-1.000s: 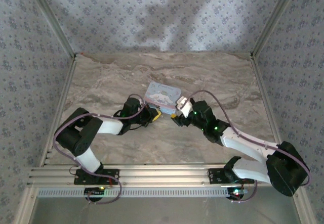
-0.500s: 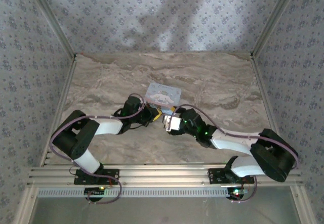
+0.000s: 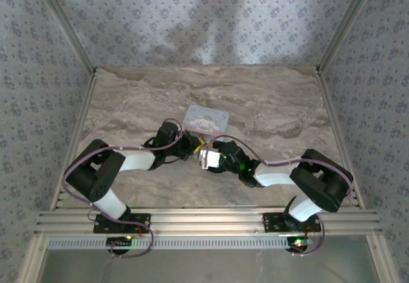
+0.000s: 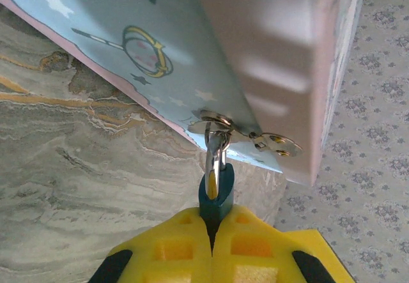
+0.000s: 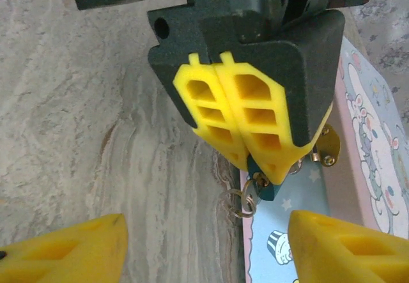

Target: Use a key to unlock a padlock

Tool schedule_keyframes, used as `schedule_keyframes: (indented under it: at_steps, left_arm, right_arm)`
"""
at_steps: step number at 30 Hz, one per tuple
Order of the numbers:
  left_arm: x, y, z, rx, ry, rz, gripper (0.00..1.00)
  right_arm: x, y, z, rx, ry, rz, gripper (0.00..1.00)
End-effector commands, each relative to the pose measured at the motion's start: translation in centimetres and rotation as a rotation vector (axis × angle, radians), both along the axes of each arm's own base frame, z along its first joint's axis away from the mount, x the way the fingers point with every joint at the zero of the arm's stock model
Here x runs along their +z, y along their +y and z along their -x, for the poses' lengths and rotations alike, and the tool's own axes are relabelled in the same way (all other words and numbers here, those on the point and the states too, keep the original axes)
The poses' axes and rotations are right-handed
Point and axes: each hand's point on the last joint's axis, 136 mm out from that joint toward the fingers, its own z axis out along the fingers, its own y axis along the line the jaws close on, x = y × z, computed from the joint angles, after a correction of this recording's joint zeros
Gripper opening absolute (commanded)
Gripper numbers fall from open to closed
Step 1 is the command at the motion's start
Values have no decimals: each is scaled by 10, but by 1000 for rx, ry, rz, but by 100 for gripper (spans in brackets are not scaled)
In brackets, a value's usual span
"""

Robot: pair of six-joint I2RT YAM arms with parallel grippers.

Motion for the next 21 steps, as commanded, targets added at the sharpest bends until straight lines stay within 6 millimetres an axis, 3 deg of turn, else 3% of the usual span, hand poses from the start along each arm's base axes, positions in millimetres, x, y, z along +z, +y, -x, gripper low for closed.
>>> schedule_keyframes:
  at_steps: [1, 14, 21]
  left_arm:
    - [28, -9, -6, -7, -57, 51, 0]
    - [27, -10, -6, -9, -53, 51, 0]
    - [26, -10, -5, -12, -49, 49, 0]
  right_arm:
    - [13, 9, -11, -33, -28, -55, 59]
    - [10, 9, -24, -92, -61, -77, 30]
    - [11, 8, -28, -113, -74, -83, 21]
